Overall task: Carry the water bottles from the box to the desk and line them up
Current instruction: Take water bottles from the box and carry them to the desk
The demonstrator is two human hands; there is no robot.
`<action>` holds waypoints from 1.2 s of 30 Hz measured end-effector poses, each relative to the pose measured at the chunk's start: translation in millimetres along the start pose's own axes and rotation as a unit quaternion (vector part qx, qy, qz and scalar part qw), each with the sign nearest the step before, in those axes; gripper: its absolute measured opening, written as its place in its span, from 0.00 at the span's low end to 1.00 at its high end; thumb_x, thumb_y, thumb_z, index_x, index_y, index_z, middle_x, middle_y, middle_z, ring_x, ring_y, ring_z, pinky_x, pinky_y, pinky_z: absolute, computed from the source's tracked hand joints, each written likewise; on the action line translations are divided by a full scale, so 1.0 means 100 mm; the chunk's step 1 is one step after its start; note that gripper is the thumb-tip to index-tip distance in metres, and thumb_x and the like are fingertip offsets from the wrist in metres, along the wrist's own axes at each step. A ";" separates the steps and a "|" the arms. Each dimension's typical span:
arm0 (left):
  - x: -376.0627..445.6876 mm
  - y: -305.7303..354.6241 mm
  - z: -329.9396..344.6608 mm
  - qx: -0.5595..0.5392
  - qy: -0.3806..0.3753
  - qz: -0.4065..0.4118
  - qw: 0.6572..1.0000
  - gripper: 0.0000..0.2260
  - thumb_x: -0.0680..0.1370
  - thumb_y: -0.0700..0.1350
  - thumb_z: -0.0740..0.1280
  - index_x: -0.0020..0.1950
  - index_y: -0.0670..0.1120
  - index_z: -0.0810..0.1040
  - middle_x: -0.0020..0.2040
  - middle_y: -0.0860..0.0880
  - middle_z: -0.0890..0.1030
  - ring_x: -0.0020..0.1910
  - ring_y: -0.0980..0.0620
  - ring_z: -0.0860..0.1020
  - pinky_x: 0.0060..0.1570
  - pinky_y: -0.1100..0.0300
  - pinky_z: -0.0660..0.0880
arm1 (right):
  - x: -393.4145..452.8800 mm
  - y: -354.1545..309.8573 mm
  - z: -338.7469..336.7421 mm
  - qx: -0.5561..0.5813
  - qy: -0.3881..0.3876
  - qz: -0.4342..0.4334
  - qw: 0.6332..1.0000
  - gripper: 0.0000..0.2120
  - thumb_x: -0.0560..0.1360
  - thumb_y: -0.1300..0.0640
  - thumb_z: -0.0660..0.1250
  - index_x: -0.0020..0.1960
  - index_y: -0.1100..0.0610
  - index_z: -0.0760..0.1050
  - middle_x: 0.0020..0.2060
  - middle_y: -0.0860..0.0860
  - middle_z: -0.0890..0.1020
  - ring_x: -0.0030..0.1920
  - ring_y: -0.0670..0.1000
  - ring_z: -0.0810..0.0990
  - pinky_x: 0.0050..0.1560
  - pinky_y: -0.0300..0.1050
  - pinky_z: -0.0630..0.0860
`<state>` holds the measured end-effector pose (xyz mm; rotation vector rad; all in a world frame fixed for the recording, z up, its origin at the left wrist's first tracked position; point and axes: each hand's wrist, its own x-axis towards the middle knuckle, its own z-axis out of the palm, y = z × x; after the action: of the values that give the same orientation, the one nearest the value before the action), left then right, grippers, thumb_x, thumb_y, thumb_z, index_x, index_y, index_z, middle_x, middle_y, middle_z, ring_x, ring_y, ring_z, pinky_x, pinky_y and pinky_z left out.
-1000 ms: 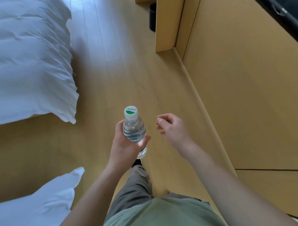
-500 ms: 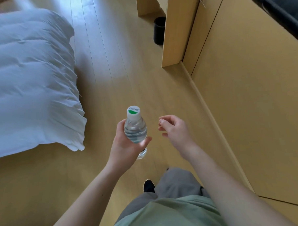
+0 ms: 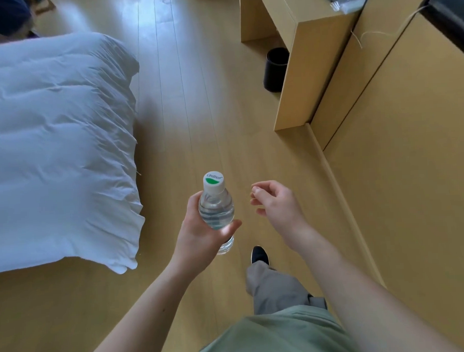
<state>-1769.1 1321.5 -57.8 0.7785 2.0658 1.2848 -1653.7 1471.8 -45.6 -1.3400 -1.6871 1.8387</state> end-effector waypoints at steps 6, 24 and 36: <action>1.00 0.32 0.08 -0.003 0.028 -0.001 1.000 0.32 0.68 0.53 0.82 0.66 0.56 0.69 0.53 0.62 0.79 0.54 0.58 0.82 0.55 0.53 0.82 | 0.93 -0.46 -0.14 -0.018 -0.027 -0.007 0.999 0.04 0.81 0.55 0.66 0.51 0.50 0.80 0.46 0.48 0.84 0.51 0.51 0.84 0.58 0.55 0.82; 3.42 0.60 -0.12 -0.007 0.003 0.004 1.000 0.31 0.69 0.49 0.83 0.66 0.53 0.70 0.51 0.62 0.80 0.52 0.58 0.82 0.57 0.48 0.81 | 3.12 -1.39 0.12 -0.003 0.009 -0.004 1.000 0.04 0.81 0.54 0.67 0.51 0.50 0.80 0.46 0.48 0.85 0.51 0.50 0.84 0.57 0.55 0.82; 5.32 0.74 -0.66 -0.006 -0.040 0.032 0.999 0.32 0.69 0.50 0.82 0.66 0.55 0.69 0.52 0.63 0.80 0.52 0.59 0.82 0.56 0.53 0.81 | 4.52 -2.35 0.69 -0.003 0.046 -0.009 0.999 0.05 0.81 0.53 0.66 0.54 0.50 0.80 0.48 0.48 0.85 0.52 0.50 0.83 0.59 0.52 0.81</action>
<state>-2156.9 1698.8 -55.0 0.8836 1.9825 1.2770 -2023.2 1828.9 -32.6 -1.3850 -1.6537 1.7345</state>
